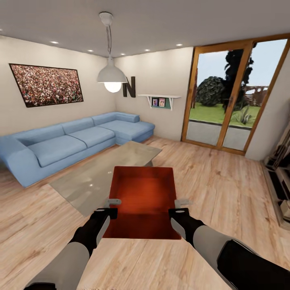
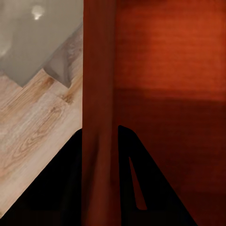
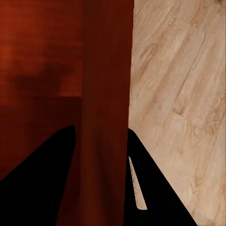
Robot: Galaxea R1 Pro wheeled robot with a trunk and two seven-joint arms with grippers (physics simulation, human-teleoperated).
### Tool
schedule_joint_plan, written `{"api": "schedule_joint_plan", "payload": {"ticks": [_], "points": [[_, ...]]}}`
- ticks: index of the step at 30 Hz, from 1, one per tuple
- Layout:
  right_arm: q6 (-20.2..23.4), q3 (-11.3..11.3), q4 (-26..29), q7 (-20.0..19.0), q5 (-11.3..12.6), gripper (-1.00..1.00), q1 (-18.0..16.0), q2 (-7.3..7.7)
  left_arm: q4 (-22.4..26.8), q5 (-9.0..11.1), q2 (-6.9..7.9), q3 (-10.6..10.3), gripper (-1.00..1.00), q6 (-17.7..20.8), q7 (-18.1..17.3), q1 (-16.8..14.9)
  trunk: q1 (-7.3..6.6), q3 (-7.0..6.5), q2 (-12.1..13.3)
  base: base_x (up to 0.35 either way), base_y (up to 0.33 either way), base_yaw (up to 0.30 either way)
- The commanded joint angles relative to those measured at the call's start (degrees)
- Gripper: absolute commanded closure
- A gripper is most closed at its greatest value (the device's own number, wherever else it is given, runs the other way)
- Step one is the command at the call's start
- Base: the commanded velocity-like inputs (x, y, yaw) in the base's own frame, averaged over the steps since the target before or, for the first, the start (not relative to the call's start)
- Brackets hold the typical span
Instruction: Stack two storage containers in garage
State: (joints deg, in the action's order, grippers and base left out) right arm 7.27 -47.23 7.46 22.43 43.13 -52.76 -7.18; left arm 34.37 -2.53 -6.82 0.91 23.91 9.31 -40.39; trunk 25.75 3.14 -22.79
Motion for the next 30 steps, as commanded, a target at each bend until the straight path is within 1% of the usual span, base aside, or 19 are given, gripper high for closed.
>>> {"api": "schedule_joint_plan", "payload": {"ticks": [1,30], "points": [[-3.32,-2.86,1.41,0.16,-1.25,1.00,-0.06,-0.28,-0.09,-0.02,-0.91,0.32,1.00,0.34,0.01,-0.04,0.03,0.13,-0.13,0.000,0.000,0.300],[-3.32,-2.86,1.39,0.16,-1.30,1.00,-0.06,-0.29,0.00,-0.02,-0.91,0.32,1.00,0.32,0.01,-0.04,0.03,0.13,-0.13,0.000,0.000,0.300]]}}
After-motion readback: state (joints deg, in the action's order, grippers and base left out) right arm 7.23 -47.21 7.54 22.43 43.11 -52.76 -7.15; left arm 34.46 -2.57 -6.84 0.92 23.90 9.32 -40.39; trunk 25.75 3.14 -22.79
